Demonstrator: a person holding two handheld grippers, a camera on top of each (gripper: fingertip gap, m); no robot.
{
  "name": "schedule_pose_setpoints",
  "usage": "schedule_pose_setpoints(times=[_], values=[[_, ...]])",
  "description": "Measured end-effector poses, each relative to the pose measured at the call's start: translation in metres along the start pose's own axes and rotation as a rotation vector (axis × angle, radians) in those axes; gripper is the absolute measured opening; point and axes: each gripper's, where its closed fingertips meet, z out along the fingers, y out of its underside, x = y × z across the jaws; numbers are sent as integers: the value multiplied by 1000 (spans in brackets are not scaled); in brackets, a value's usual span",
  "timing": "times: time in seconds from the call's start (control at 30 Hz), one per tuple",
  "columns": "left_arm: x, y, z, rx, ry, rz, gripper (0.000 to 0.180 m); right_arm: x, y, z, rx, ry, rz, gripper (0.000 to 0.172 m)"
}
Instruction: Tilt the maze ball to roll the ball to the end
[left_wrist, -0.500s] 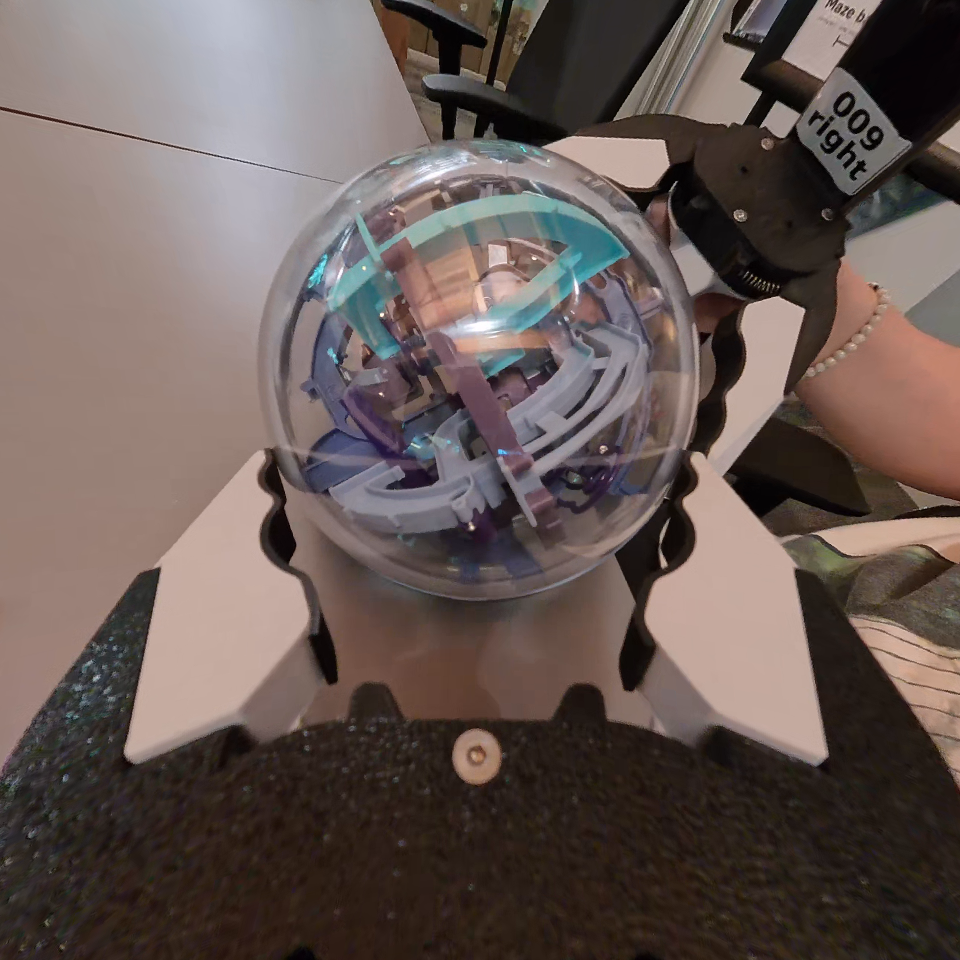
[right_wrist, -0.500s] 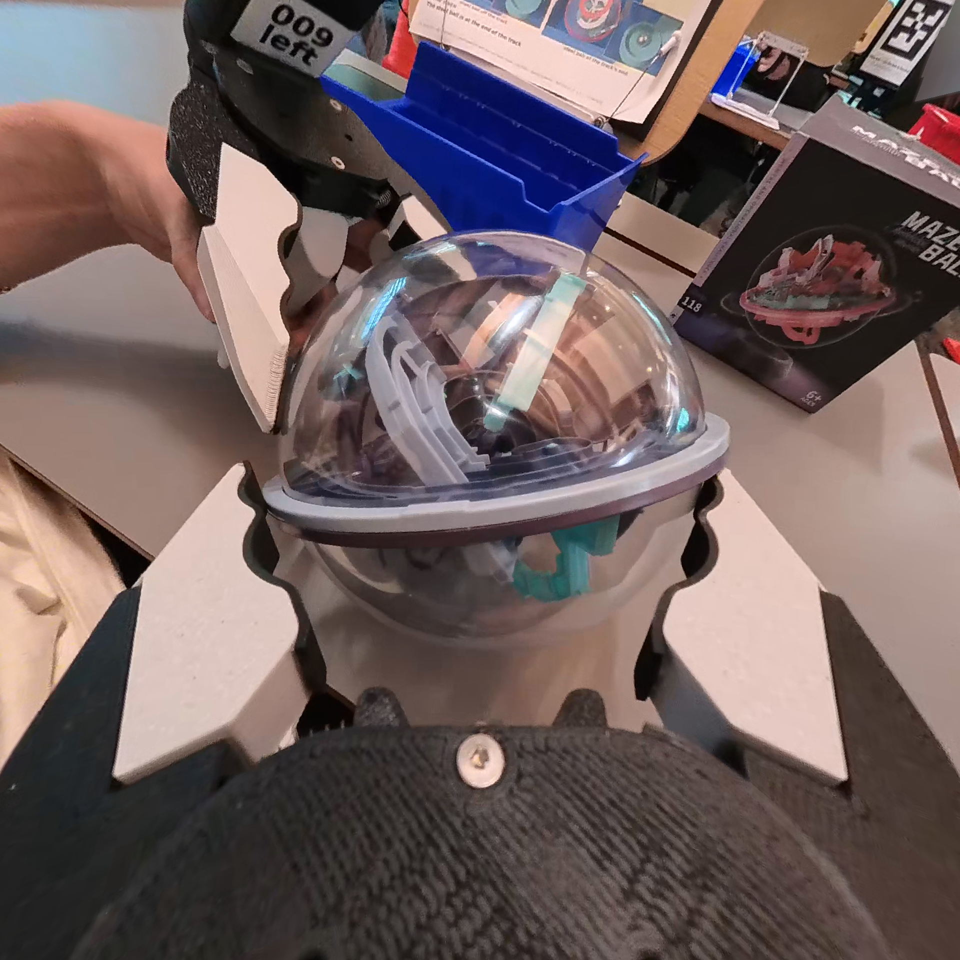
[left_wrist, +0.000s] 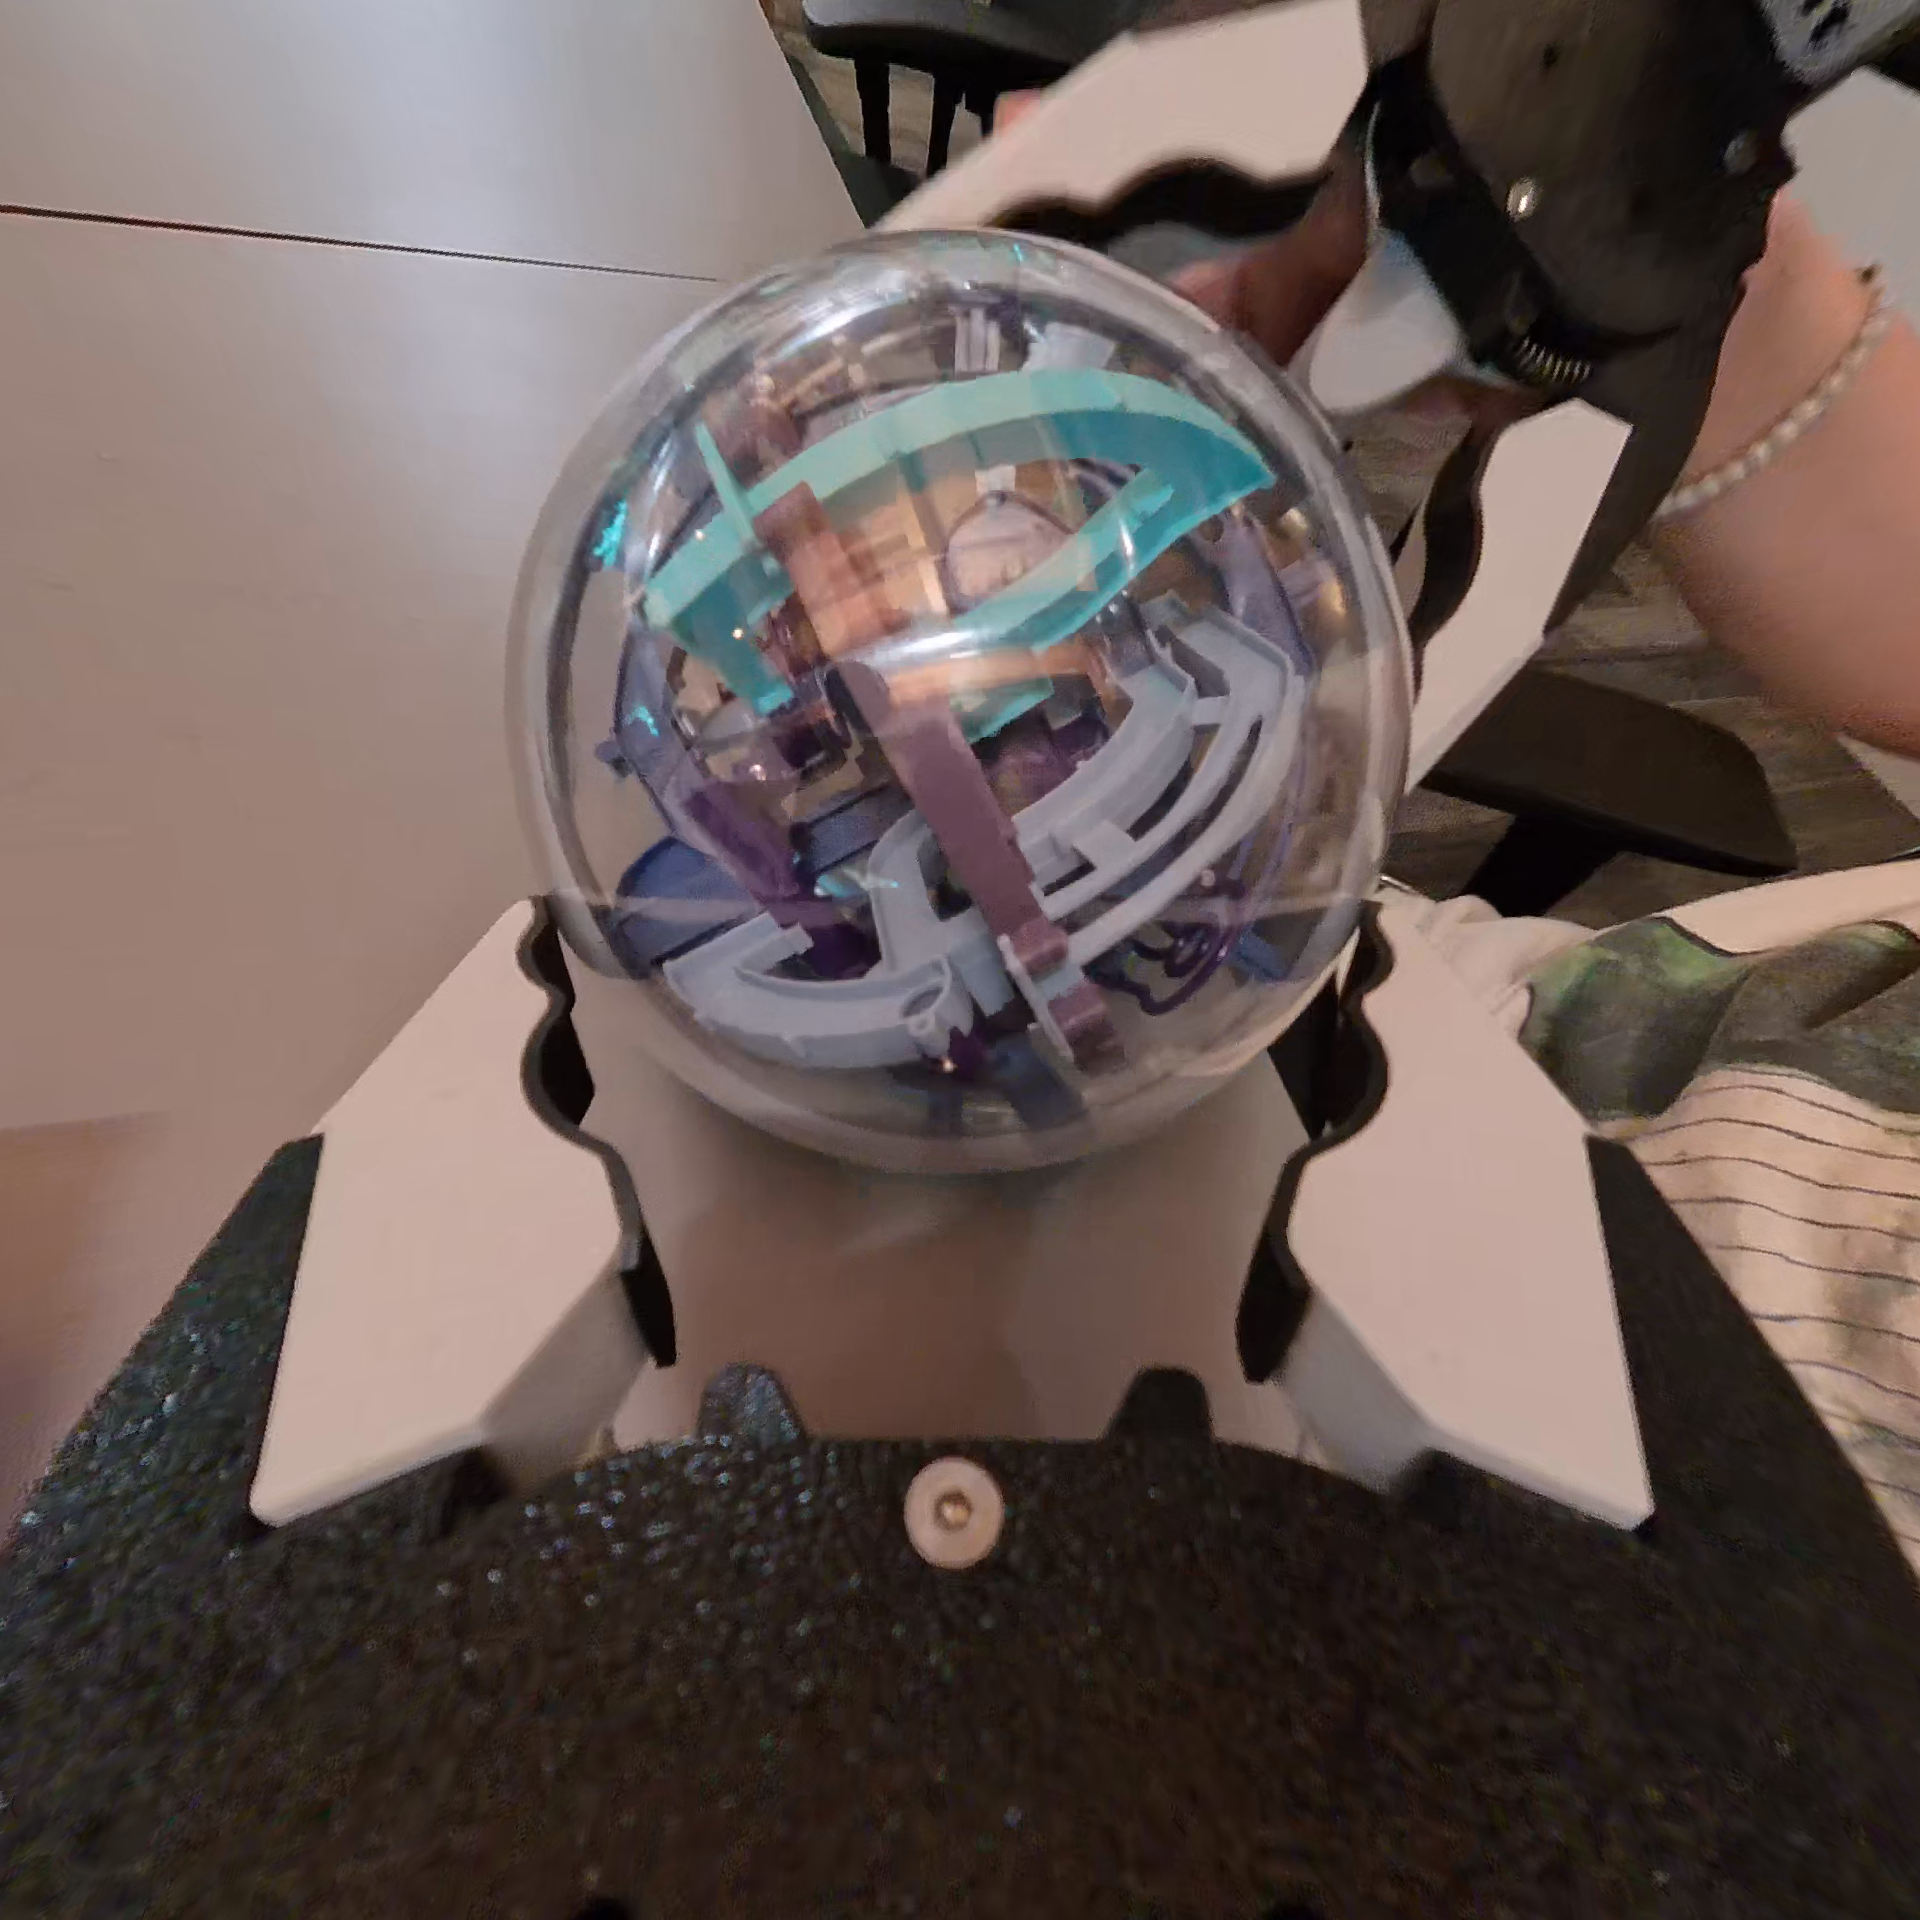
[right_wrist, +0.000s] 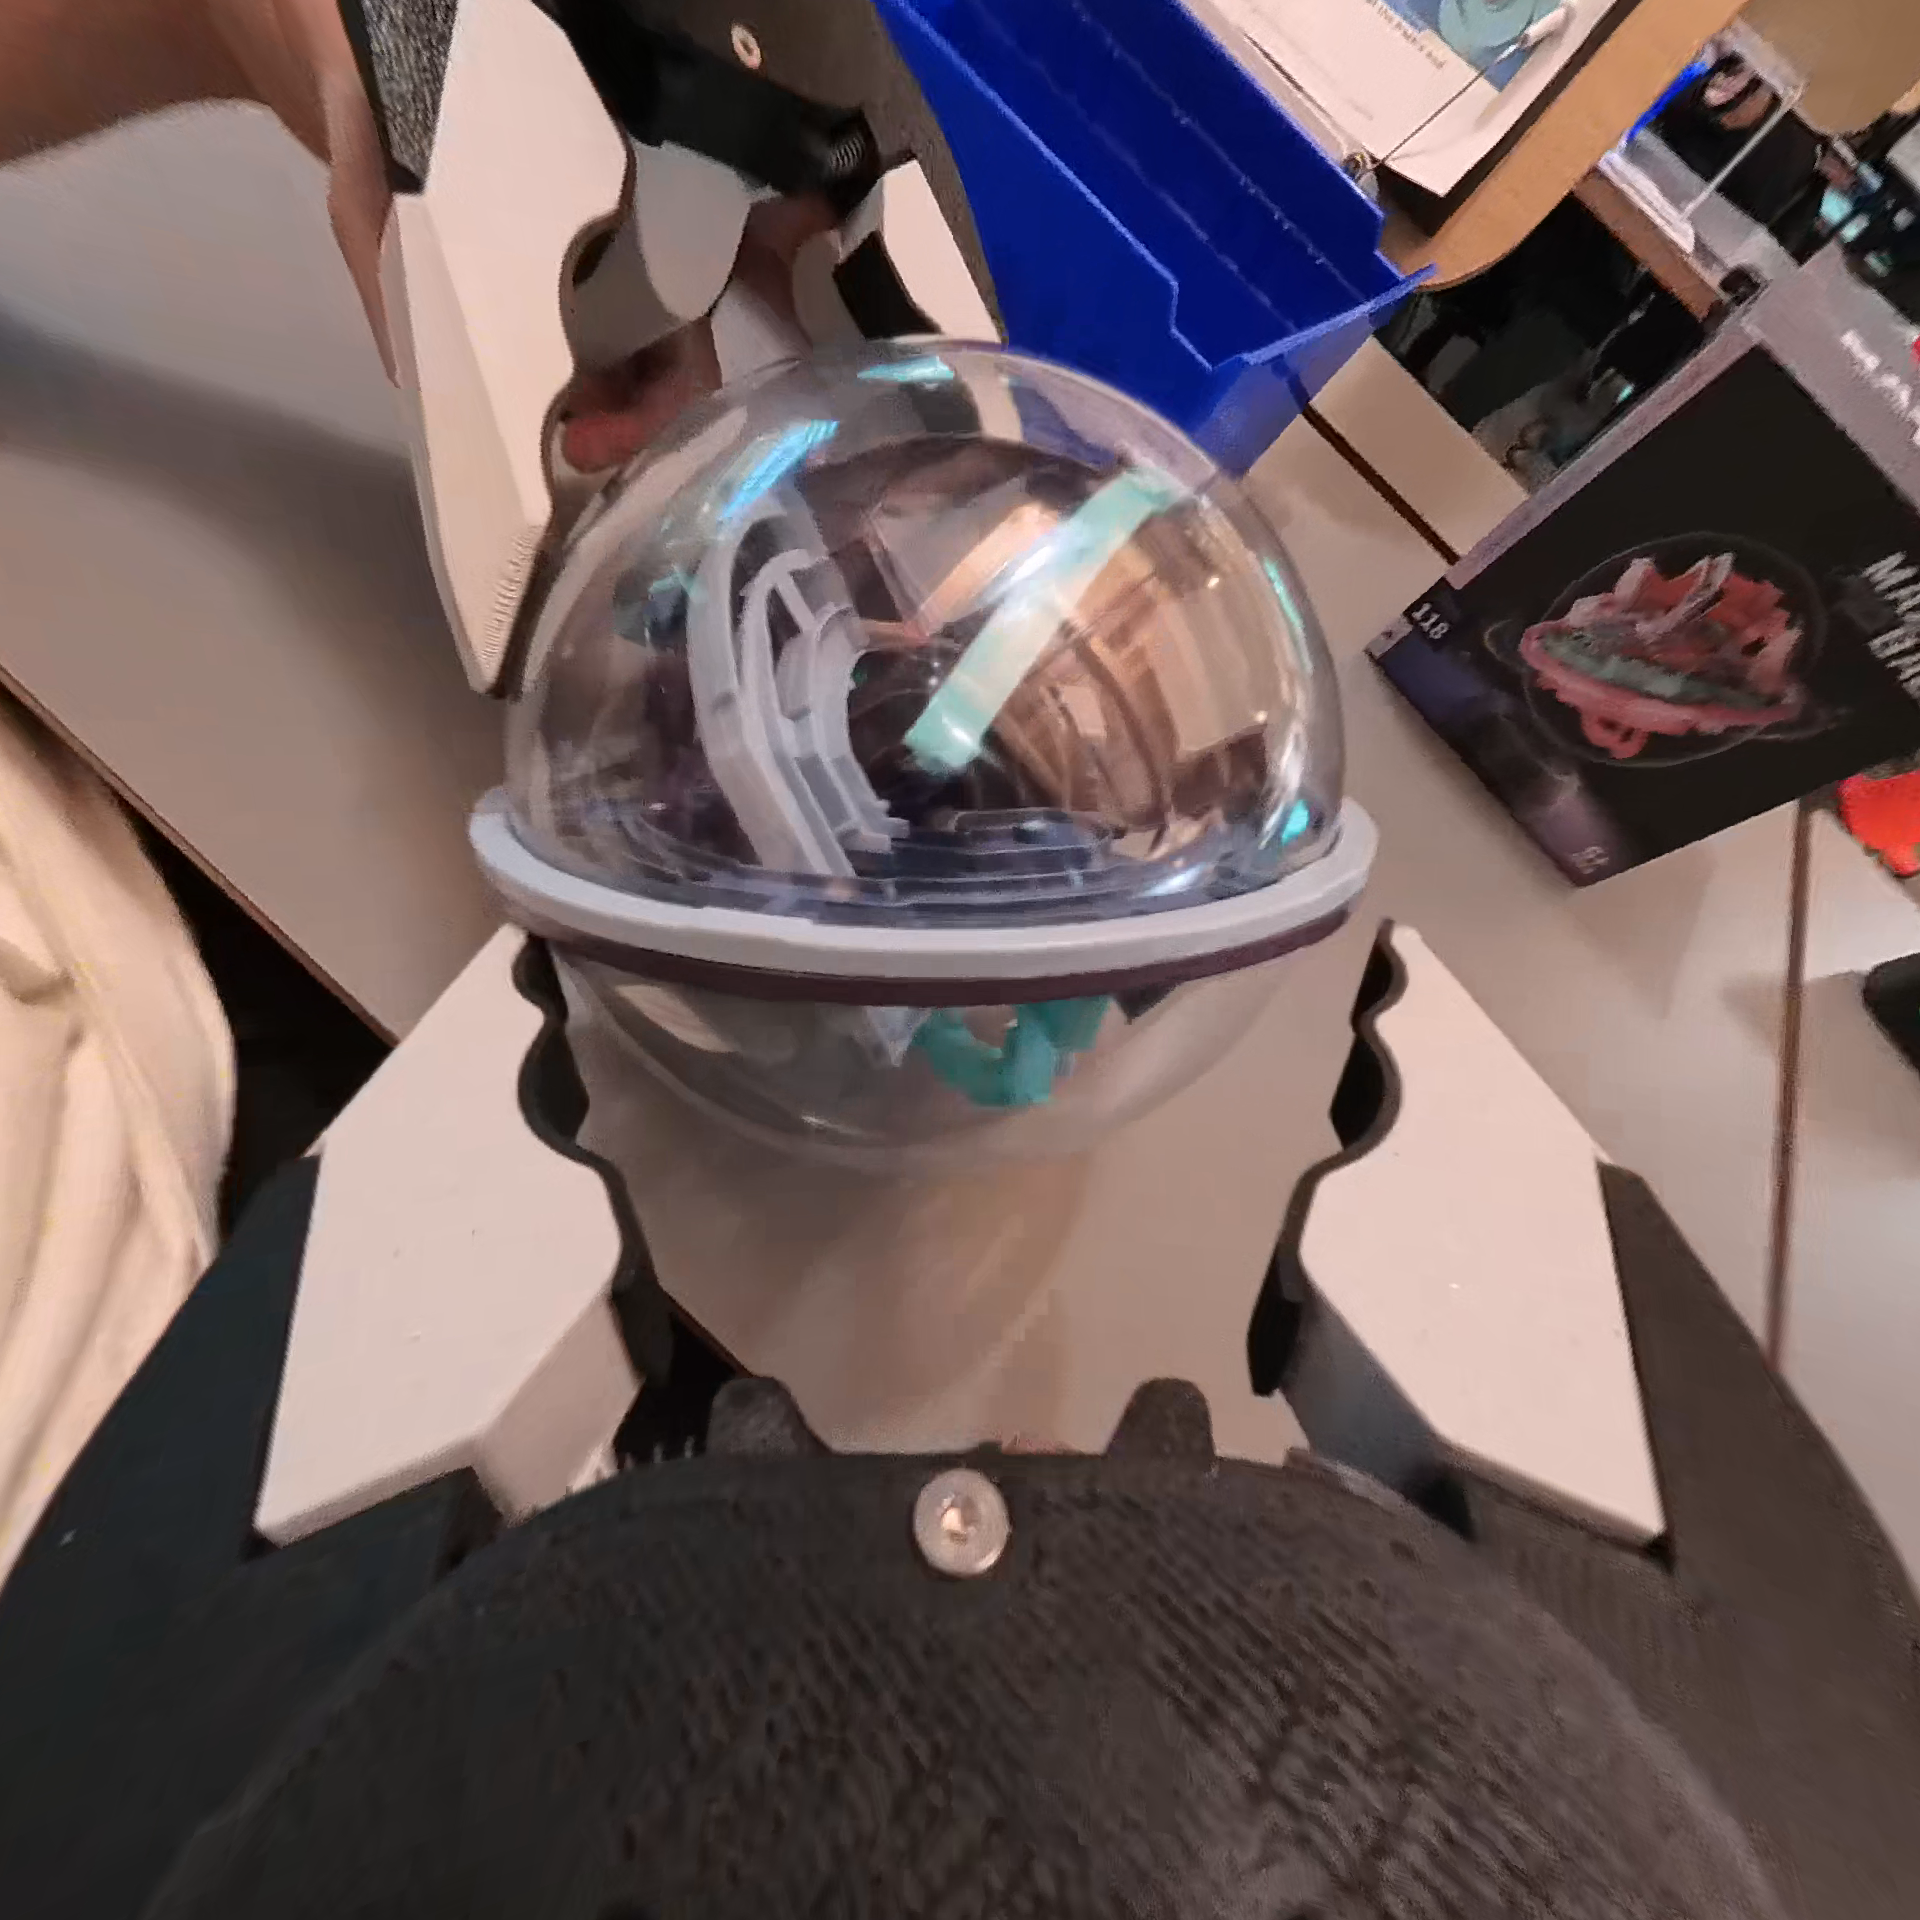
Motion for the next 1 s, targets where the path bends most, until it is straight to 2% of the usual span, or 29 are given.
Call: schedule_pose_setpoints(times=[0.13, 0.27, 0.6, 1.0], values=[[1, -1, 1, 2, 4, 5, 140, -2, -5, 6, -30, -75, -108, 152], [-2, -1, 1, 7, -9, -26, 141, 0, -7, 17, -16, -68, -123, 157], [0, -3, 9, 138, -18, -175, 149, -1, 0, 17, 39, -57, -18, 157], [-16, -5, -3, 185, -49, -170, 149, 3, -6, 35, 67, -53, 25, 157]])
